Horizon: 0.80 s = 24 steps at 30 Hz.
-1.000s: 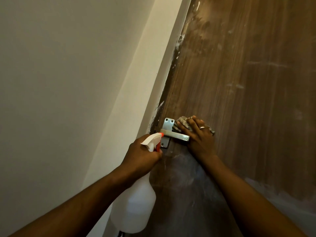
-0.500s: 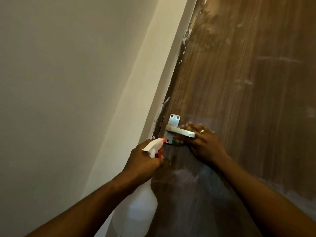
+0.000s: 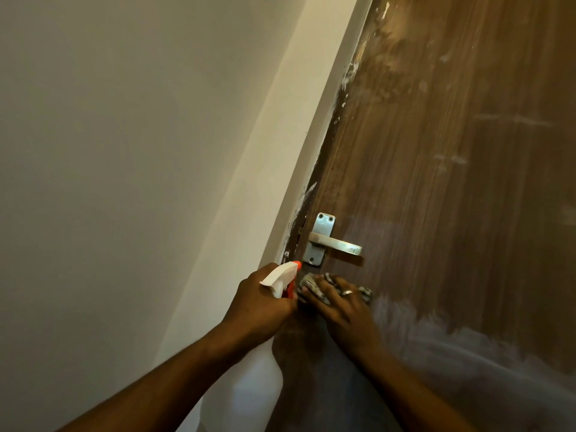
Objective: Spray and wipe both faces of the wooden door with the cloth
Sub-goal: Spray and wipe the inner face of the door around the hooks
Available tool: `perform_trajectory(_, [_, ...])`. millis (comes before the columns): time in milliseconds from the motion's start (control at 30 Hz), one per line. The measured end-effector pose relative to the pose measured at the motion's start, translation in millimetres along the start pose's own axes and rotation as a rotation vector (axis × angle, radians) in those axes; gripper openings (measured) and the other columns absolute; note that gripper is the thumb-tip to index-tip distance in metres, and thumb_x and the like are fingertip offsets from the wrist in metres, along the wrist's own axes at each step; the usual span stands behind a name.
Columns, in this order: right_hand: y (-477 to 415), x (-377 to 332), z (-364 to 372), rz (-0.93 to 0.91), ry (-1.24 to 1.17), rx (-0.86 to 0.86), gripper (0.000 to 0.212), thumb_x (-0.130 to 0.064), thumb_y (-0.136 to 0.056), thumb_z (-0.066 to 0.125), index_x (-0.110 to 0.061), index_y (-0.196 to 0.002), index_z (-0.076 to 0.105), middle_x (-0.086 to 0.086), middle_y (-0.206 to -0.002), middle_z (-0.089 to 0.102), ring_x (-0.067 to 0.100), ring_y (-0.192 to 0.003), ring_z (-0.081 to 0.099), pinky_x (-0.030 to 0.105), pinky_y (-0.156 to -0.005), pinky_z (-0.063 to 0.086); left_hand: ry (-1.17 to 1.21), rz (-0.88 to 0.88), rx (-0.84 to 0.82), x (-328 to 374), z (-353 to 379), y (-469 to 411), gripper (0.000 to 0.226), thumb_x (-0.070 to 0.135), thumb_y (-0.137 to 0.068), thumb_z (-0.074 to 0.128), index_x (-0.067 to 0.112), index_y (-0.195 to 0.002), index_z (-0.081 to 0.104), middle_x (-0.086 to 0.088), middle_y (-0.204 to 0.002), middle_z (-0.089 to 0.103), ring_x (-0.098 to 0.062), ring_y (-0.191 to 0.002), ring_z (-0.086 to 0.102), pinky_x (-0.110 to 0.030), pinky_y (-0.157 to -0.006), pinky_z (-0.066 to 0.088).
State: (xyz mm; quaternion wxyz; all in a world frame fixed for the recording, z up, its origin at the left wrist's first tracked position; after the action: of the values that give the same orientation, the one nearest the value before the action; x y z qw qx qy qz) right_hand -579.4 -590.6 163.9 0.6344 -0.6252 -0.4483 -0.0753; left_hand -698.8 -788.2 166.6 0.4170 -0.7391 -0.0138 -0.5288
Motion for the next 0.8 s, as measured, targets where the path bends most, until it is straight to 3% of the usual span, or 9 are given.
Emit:
perform_trajectory(100, [-59,-15,4,-0.093,0.065,0.072,0.068,-0.022,-0.086,0.069,-0.022,-0.147,0.038,0.010,-0.144,0.052,0.035,-0.133,0.048,0.053,-0.107,0.037,-0.005,-0.001,0.005,-5,-4,0,0.051,0.013,-0.084,0.068,0.019,-0.129,0.044,-0.004,-0.125,0.054,-0.014,-0.101,0.053,-0.032,-0.099,0.046])
perform_trajectory(167, [-86,-17,19,-0.037,0.083,0.004,0.079,-0.021,-0.075,0.083,-0.018,-0.144,0.046,0.008,-0.148,0.049,0.033,-0.138,0.042,0.052,-0.109,0.029,-0.005,-0.018,0.024,-7,-8,-3,0.052,0.011,-0.083,0.068,0.018,-0.129,0.045,-0.006,-0.122,0.055,-0.021,-0.105,0.056,-0.041,-0.098,0.049])
perform_trajectory(367, [-63,-2,16,-0.054,0.081,-0.083,0.067,-0.019,-0.077,0.080,-0.017,-0.139,0.056,0.011,-0.148,0.049,0.034,-0.135,0.046,0.052,-0.109,0.031,-0.028,0.002,0.024,-5,-8,-7,0.043,0.012,-0.082,0.069,0.023,-0.117,0.045,0.004,-0.102,0.050,-0.015,-0.096,0.054,-0.040,-0.095,0.051])
perform_trajectory(433, [-32,17,3,-0.040,0.083,-0.062,0.059,-0.022,-0.087,0.068,-0.017,-0.143,0.051,0.012,-0.150,0.045,0.034,-0.137,0.044,0.050,-0.110,0.031,-0.013,-0.002,0.012,-3,-4,-4,0.042,0.014,-0.082,0.070,0.026,-0.113,0.045,0.003,-0.103,0.053,-0.016,-0.096,0.055,-0.040,-0.093,0.052])
perform_trajectory(500, [-5,37,-16,-0.018,0.096,-0.112,0.054,-0.026,-0.094,0.044,-0.018,-0.147,0.044,0.013,-0.154,0.039,0.034,-0.141,0.037,0.049,-0.111,0.033,0.007,-0.017,0.006,-3,-1,-1,0.046,0.014,-0.081,0.070,0.023,-0.121,0.048,-0.002,-0.114,0.057,-0.020,-0.104,0.057,-0.043,-0.095,0.051])
perform_trajectory(567, [-2,42,-30,0.037,0.107,-0.118,0.054,-0.023,-0.093,0.036,-0.018,-0.146,0.047,0.013,-0.150,0.045,0.035,-0.137,0.043,0.052,-0.108,0.042,0.029,-0.027,-0.005,-3,2,1,0.052,0.013,-0.082,0.070,0.018,-0.128,0.047,-0.004,-0.121,0.056,-0.022,-0.108,0.056,-0.043,-0.097,0.049])
perform_trajectory(633, [-21,25,-32,0.041,0.058,-0.080,0.050,-0.019,-0.092,0.042,-0.017,-0.141,0.053,0.013,-0.142,0.053,0.035,-0.129,0.051,0.054,-0.101,0.048,0.032,-0.014,-0.007,-2,2,2,0.052,0.013,-0.082,0.069,0.018,-0.129,0.046,-0.002,-0.122,0.055,-0.017,-0.105,0.054,-0.034,-0.098,0.047])
perform_trajectory(700, [-45,-4,-16,-0.096,0.089,-0.078,0.051,-0.018,-0.088,0.057,-0.016,-0.139,0.054,0.011,-0.144,0.053,0.034,-0.131,0.050,0.055,-0.108,0.041,-0.001,-0.002,-0.001,-3,0,2,0.051,0.014,-0.083,0.068,0.017,-0.129,0.046,-0.002,-0.122,0.055,-0.015,-0.103,0.053,-0.030,-0.095,0.045])
perform_trajectory(800, [-72,-17,8,-0.075,0.094,-0.175,0.078,-0.022,-0.068,0.087,-0.019,-0.139,0.055,0.008,-0.148,0.048,0.032,-0.137,0.045,0.053,-0.108,0.034,-0.029,-0.024,0.029,-4,-5,-1,0.052,0.015,-0.084,0.068,0.016,-0.130,0.044,-0.008,-0.126,0.054,-0.022,-0.110,0.056,-0.040,-0.100,0.047])
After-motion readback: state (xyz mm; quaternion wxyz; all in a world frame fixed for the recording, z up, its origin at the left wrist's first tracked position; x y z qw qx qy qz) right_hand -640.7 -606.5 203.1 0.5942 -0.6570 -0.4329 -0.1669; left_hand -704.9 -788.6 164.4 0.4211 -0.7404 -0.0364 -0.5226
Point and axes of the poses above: each hand's wrist, its own y-axis away from the middle knuckle, its own z-axis out of the palm, x = y × z, the point moved 6 cm from there along -y, towards the middle knuckle
